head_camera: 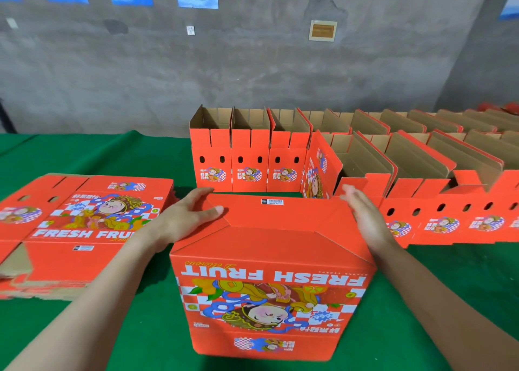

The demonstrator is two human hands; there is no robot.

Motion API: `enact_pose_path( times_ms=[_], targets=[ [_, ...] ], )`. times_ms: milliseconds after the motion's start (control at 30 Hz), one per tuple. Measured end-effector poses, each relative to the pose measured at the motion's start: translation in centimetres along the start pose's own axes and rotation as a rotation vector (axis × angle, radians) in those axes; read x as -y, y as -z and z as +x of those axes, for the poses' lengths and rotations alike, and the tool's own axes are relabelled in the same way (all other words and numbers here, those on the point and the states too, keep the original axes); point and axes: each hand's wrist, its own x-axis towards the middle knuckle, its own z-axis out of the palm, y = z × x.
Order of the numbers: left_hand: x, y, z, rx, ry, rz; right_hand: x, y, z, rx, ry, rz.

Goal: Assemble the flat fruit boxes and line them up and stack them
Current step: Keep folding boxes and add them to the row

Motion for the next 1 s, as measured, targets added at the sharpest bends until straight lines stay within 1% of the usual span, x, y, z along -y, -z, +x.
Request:
enact_pose_path(
  times_ms=[67, 100, 133, 167, 233, 300, 400, 533, 667, 733, 867, 933, 1000],
  targets=[
    [0.2, 0.5, -0.1, -0.042, 0.015, 0.059, -0.9, 0.3, -1.2, -0.081, -0.160, 0.186],
    [0.3, 0.9, -0.2, -0.060, 0.013, 0.058, -1.6, 0.5, -1.9, -0.056, -0.249, 0.212],
    [0.6, 1.3, -0.6, -0.074, 0.014, 0.030, -2.4, 0.6, -2.8, 0.029, -0.337, 0.166],
    [0.9, 1.8, -1.0, -0.083, 0.019, -0.019, -3.1, 0.6, -3.7, 0.146, -0.403, 0.068],
    [1.6, 2.9, -1.9, -0.104, 0.039, -0.105, -3.9, 0.2, -4.8, 0.351, -0.458, -0.092],
    [2.0, 4.0, -2.7, -0.138, 0.050, -0.137, -3.5, -0.4, -4.8, 0.430, -0.436, -0.182],
    [1.9, 5.7, -3.1, -0.211, -0.007, -0.107, -1.9, -1.4, -3.9, 0.459, -0.370, -0.234],
    [1.1, 7.5, -3.2, -0.300, -0.150, -0.042, -0.3, -2.5, -2.5, 0.410, -0.285, -0.223],
    [2.5, 7.9, -2.7, -0.401, -0.260, 0.011, 1.0, -3.7, -1.5, 0.376, -0.267, -0.173],
    [3.8, 7.5, -2.2, -0.475, -0.283, 0.030, 1.8, -3.9, -0.9, 0.364, -0.265, -0.177],
    [5.9, 5.9, -1.4, -0.708, -0.257, -0.047, 3.5, -4.0, 0.0, 0.432, -0.175, -0.204],
    [7.1, 5.1, -1.0, -0.803, -0.206, -0.092, 4.1, -4.4, 0.1, 0.420, -0.093, -0.190],
    [8.0, 4.5, -0.6, -0.869, -0.150, -0.214, 4.6, -4.9, 0.0, 0.402, -0.016, -0.121]
  ],
)
